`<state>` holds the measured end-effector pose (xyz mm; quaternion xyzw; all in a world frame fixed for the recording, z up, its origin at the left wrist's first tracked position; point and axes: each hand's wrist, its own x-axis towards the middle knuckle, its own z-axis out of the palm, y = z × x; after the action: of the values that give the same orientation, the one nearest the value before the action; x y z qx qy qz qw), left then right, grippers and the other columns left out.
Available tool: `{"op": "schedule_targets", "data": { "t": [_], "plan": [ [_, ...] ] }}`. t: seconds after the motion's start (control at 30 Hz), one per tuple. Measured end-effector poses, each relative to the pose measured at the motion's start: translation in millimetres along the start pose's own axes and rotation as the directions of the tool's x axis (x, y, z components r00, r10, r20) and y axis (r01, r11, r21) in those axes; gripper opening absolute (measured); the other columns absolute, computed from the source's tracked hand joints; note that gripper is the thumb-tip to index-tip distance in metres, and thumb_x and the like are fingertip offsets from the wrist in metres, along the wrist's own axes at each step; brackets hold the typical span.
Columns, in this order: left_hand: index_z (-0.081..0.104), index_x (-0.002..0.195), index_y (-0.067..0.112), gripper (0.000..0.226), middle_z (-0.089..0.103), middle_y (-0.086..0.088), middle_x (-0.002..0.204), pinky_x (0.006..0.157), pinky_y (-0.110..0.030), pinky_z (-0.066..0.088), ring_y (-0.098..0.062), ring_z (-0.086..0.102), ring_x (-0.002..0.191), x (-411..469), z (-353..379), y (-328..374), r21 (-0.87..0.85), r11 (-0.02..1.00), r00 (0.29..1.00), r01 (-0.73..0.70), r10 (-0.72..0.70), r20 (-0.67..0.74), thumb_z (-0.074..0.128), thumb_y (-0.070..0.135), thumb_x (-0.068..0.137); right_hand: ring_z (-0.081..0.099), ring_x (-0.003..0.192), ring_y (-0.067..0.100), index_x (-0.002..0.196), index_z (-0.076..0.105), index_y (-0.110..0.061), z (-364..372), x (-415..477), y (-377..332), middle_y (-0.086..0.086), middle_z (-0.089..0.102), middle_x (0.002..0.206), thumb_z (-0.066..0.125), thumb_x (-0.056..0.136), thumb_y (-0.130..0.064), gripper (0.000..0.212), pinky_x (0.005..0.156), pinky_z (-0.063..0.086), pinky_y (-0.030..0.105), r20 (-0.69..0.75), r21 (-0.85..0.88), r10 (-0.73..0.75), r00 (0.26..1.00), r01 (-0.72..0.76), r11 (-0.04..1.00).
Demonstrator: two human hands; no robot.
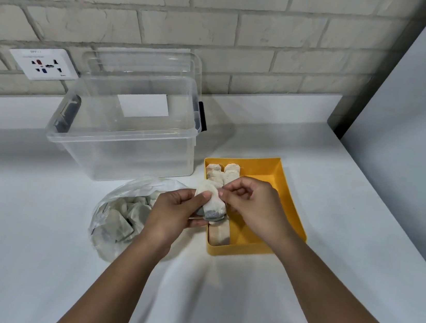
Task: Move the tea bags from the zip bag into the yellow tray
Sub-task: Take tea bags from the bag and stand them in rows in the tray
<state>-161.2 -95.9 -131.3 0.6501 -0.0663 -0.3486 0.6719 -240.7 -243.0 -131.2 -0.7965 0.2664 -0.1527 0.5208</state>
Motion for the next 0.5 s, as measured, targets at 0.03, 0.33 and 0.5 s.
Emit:
{"op": "schedule_targets", "data": {
  "t": [0.03,0.33,0.5],
  "plan": [
    [0.074,0.085,0.006,0.015,0.078,-0.013,0.084,0.068,-0.025,0.062,-0.018,0.075,0.075,-0.4,0.6,-0.1,-0.006,1.0,1.0,0.001,-0.001,-0.002,0.067,0.016,0.093,0.065,0.068,0.006,0.086,0.071,-0.025,-2.3,-1.1,-0.2,-0.008,0.069,0.077,0.081,0.074,-0.04,0.021,0.067,0.055,0.027,-0.034,0.008,0.002,0.999,-0.001,1.0],
    [0.075,0.093,0.003,0.017,0.077,-0.014,0.087,0.076,-0.029,0.063,-0.02,0.075,0.077,-4.6,0.4,0.7,-0.015,0.999,0.997,0.04,-0.039,0.068,0.069,0.019,0.091,0.058,0.059,-0.004,0.078,0.071,-0.022,-7.1,-9.0,0.0,-0.011,0.067,0.07,0.082,0.075,-0.026,0.012,0.061,0.048,0.011,0.004,-0.044,-0.025,1.0,0.025,0.999],
    [0.072,0.089,0.004,0.013,0.076,-0.014,0.087,0.075,-0.028,0.063,-0.02,0.074,0.076,-2.7,-1.6,-0.8,-0.061,0.996,0.994,0.069,-0.064,0.086,0.069,0.017,0.09,0.063,0.055,0.01,0.079,0.068,-0.014,-10.2,-7.4,3.4,0.003,0.069,0.071,0.08,0.078,-0.018,0.012,0.057,0.054,0.021,-0.004,0.121,0.021,1.0,-0.02,0.992]
  ]
}}
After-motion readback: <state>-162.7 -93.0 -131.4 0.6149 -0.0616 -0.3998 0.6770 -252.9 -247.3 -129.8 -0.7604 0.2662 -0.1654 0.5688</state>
